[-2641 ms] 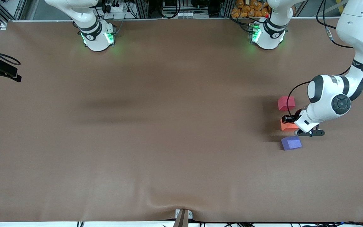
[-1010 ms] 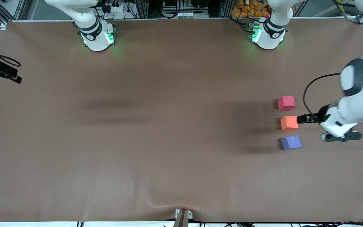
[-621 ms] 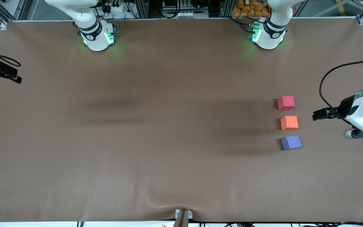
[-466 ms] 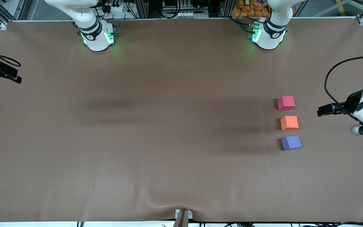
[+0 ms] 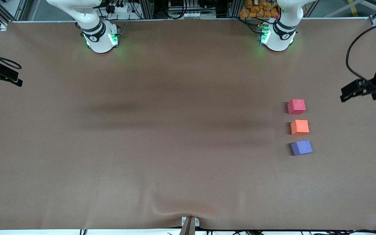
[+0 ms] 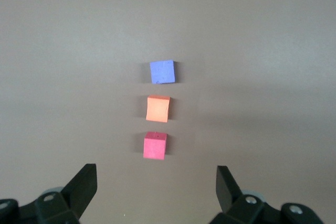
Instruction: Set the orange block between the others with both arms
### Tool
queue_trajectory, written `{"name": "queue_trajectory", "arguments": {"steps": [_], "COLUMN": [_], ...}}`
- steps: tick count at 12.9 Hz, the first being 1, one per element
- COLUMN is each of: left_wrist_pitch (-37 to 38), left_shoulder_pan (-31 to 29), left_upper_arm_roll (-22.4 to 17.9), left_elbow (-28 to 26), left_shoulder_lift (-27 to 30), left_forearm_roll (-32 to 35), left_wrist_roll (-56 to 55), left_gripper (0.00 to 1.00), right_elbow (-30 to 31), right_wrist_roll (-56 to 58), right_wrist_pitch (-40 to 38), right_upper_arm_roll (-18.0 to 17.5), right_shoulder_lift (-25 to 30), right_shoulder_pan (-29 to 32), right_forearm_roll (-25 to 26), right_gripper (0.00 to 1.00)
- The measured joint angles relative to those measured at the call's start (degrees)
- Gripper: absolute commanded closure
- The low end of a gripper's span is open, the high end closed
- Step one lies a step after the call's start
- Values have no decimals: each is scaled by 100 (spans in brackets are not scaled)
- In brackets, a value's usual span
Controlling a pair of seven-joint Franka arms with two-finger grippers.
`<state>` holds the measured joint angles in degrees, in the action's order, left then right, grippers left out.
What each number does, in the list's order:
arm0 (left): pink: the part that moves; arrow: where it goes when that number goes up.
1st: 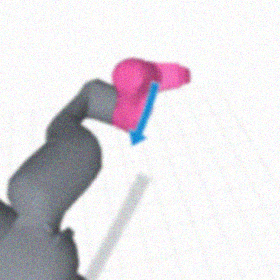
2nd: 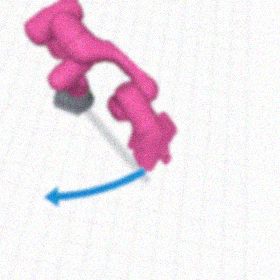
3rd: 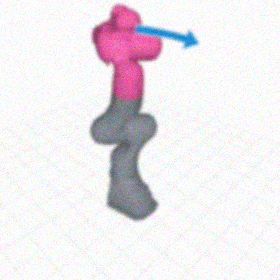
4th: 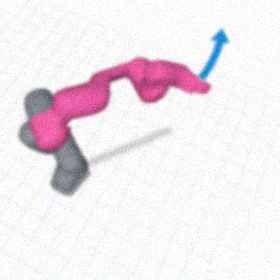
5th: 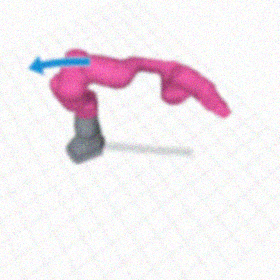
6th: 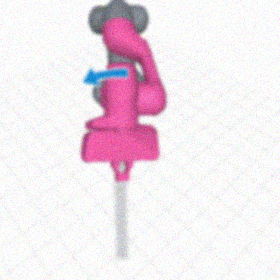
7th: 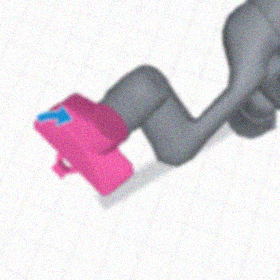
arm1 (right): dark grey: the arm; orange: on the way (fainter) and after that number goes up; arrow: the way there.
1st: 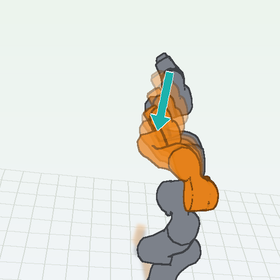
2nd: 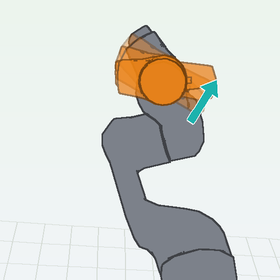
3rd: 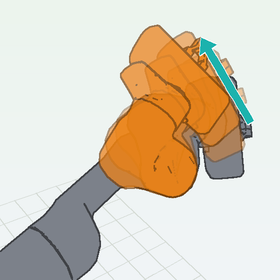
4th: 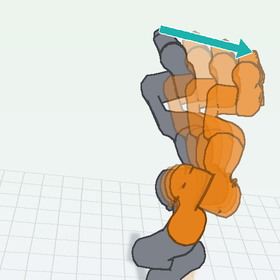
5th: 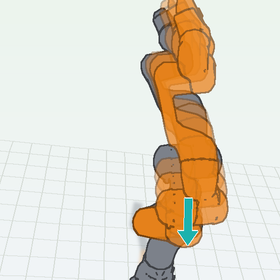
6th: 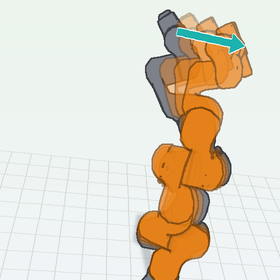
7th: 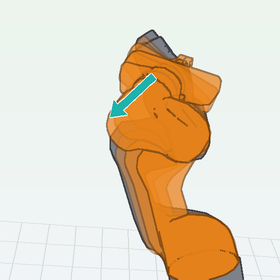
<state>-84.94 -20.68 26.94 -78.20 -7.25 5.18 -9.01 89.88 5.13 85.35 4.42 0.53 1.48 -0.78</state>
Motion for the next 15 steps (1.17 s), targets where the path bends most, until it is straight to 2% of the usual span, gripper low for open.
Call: {"name": "queue_trajectory", "arguments": {"steps": [2,5,9,11,15], "left_wrist_pitch": [117,161,181,173,170], "left_shoulder_pan": [204,1229,2148,2366,2472], "left_upper_arm_roll": [-356,-1705,-2709,-2928,-2971], "left_elbow": [-28,-212,-527,-631,-654], "left_shoulder_lift": [203,392,571,590,617], "left_forearm_roll": [-294,-600,-624,-628,-628], "left_wrist_roll": [5,119,202,226,226], "left_gripper": [0,0,0,0,0], "right_elbow": [1,2,2,2,2], "right_wrist_roll": [0,0,0,0,0], "right_wrist_pitch": [0,0,0,0,0], "right_upper_arm_roll": [3,8,12,19,23], "right_shoulder_lift": [0,-1,-1,-1,-1], "right_shoulder_pan": [0,2,3,3,4], "right_forearm_roll": [0,0,0,0,0], "right_gripper": [0,0,0,0,0]}}
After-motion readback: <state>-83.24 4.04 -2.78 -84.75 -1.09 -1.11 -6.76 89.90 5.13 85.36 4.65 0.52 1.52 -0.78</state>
